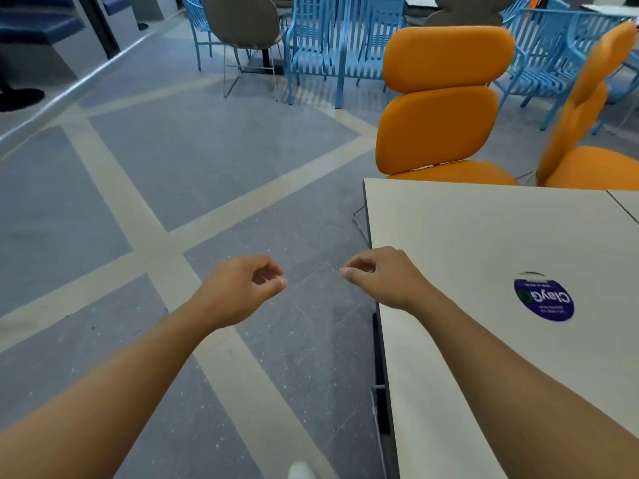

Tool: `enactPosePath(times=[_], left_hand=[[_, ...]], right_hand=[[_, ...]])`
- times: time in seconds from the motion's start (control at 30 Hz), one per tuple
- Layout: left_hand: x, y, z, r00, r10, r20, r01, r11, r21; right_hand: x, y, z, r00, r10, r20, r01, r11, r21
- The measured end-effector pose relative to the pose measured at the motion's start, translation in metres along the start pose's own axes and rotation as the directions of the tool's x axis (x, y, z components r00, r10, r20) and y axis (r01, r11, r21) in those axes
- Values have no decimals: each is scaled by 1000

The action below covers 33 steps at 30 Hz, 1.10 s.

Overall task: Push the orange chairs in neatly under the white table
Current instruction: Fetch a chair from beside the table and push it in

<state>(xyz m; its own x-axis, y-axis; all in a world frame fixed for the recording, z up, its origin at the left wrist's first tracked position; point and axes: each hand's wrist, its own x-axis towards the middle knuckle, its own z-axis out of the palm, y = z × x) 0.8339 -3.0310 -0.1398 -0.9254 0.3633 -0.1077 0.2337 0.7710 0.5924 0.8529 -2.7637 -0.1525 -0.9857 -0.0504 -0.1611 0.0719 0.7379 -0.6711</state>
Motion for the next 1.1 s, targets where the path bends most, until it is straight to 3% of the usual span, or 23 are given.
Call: enactPosePath(times=[0.67,1.1], left_hand=[[352,-170,-130,978,143,149,-140,990,-27],[582,-192,-154,920,259,293,-267,964,-13]], right_hand=[[328,-55,39,957,287,-30,-283,954,99],[486,-33,14,874,478,-91,-450,865,223]])
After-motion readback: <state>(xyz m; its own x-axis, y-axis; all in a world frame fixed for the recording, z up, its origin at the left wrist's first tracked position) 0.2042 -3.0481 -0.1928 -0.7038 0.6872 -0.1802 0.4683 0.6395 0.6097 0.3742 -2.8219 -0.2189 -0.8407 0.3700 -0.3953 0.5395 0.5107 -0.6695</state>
